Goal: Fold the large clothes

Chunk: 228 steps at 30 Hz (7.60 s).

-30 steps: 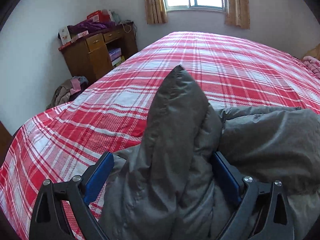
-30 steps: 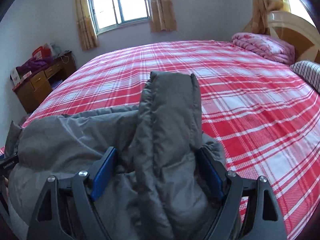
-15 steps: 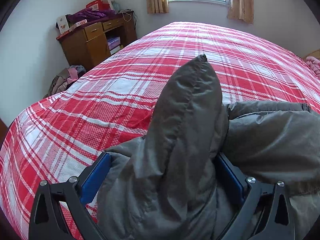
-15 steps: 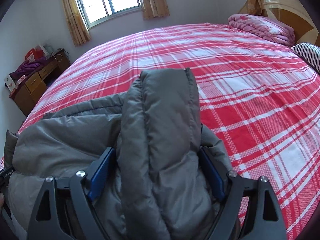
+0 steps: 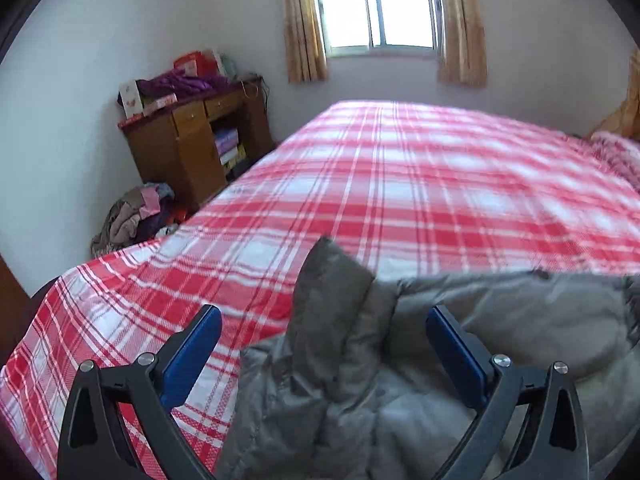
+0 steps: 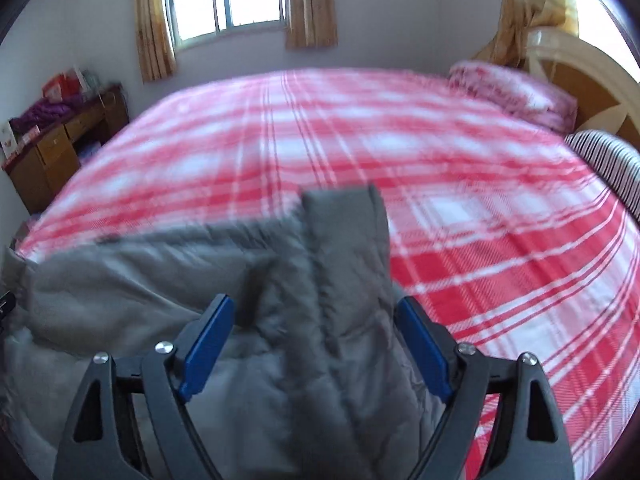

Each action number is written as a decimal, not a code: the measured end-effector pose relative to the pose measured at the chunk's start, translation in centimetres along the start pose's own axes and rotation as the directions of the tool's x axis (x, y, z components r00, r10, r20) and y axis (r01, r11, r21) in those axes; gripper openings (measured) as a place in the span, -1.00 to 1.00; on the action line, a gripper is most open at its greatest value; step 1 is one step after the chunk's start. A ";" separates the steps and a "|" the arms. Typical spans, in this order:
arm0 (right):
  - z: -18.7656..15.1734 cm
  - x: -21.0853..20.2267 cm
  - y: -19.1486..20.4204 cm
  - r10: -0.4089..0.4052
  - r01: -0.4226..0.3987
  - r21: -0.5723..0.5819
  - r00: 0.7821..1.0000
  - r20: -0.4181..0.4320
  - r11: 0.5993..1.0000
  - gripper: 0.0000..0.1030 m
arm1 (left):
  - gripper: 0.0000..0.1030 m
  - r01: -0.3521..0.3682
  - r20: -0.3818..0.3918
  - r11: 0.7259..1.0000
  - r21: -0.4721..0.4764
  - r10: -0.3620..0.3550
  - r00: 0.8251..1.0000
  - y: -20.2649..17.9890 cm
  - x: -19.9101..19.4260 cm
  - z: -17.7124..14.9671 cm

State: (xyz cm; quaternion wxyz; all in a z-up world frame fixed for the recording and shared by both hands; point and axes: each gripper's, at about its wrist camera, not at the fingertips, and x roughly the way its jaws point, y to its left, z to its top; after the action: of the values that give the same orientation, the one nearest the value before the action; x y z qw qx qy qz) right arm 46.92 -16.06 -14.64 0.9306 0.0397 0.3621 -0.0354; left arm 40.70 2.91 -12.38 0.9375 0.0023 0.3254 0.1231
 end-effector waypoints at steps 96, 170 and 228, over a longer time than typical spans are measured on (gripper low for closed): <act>-15.4 -6.3 10.4 0.034 -0.040 -0.336 0.999 -0.023 0.941 1.00 | -0.80 0.398 -0.089 0.885 -0.240 -0.428 0.899 9.0 -6.6 -13.7; -10.3 -10.3 -13.4 0.092 -0.090 0.099 0.996 -0.009 0.991 0.55 | 0.85 0.022 0.209 0.981 0.192 -0.063 0.976 -2.7 -17.5 -2.9; -5.7 0.5 2.1 0.185 -0.185 0.011 0.981 -0.059 0.983 0.04 | 0.91 0.078 -0.115 0.996 -0.041 -0.082 0.990 -7.3 1.1 -5.2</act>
State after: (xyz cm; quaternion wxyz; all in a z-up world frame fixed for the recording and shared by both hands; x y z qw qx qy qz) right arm 43.68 -13.42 -19.06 0.9185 0.0767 0.3846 0.0514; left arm 40.07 -4.34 -17.79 0.9211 -0.0351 0.3769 0.0913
